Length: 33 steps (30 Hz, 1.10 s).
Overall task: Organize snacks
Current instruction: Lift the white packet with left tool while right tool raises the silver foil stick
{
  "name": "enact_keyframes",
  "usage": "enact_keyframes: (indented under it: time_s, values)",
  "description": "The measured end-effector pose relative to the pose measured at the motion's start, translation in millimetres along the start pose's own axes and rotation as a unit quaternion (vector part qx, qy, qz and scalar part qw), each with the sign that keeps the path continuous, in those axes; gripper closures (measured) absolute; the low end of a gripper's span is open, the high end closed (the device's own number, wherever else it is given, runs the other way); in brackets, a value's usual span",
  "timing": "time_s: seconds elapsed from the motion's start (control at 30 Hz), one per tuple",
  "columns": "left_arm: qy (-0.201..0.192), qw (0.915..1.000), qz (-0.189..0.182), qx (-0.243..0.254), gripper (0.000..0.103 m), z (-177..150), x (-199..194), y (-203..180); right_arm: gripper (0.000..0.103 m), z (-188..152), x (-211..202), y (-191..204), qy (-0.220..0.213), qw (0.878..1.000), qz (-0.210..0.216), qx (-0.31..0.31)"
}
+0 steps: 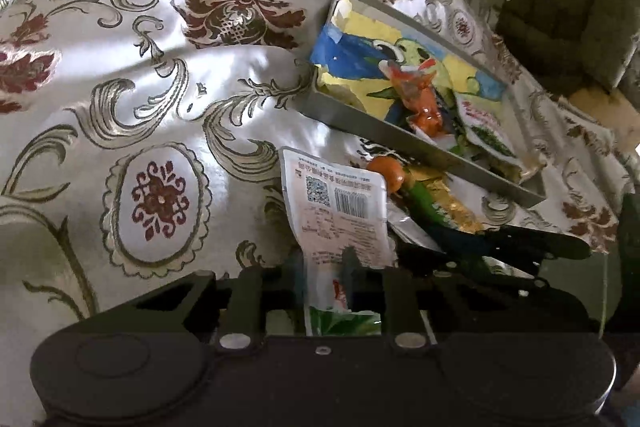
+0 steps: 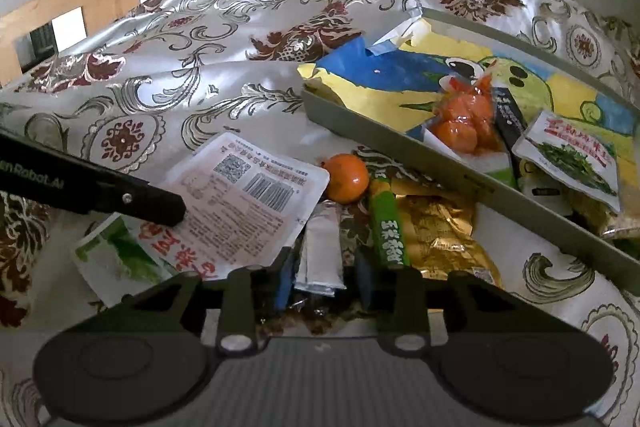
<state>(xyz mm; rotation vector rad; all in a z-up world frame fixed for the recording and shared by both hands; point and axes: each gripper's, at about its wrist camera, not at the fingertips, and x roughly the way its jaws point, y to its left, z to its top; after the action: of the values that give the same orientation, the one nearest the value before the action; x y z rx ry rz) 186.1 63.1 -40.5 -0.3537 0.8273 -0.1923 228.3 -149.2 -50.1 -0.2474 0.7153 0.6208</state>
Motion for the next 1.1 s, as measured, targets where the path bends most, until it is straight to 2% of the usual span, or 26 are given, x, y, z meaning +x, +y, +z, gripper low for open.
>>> enact_keyframes:
  time_s: [0.23,0.43,0.53,0.67,0.77,0.97,1.1]
  values:
    - [-0.012,0.9990,-0.043,-0.007,0.085,-6.3,-4.9,-4.9,0.076,1.7,-3.5,-7.4,0.010,1.000,0.015,0.011]
    - [0.010,0.9999,-0.006,0.001,0.080,-3.9,12.1,-15.4,0.072,0.7,-1.3,-9.6,0.012,1.000,0.023,0.015]
    - [0.005,0.9999,0.001,-0.012,0.082,-3.7,10.0,-15.1,0.063,-1.3,0.1,-9.0,0.005,0.999,0.035,0.014]
    - [-0.022,0.9994,0.028,-0.005,0.085,-11.4,-3.3,-26.9,0.071,-2.1,-1.7,-9.2,0.003,0.999,0.031,0.008]
    - [-0.034,0.9981,0.048,-0.020,0.086,-19.1,-15.1,-31.0,0.078,-2.0,-7.3,-14.1,0.006,0.999,0.036,0.021]
    - [-0.042,0.9956,0.065,-0.052,0.088,-30.8,-25.6,-40.8,0.080,-12.9,-31.1,-15.3,0.020,0.998,0.050,0.033]
    - [-0.049,0.9948,0.075,-0.047,0.091,-37.9,-31.5,-58.9,0.080,-28.3,-50.2,-3.8,0.033,0.999,0.031,-0.002]
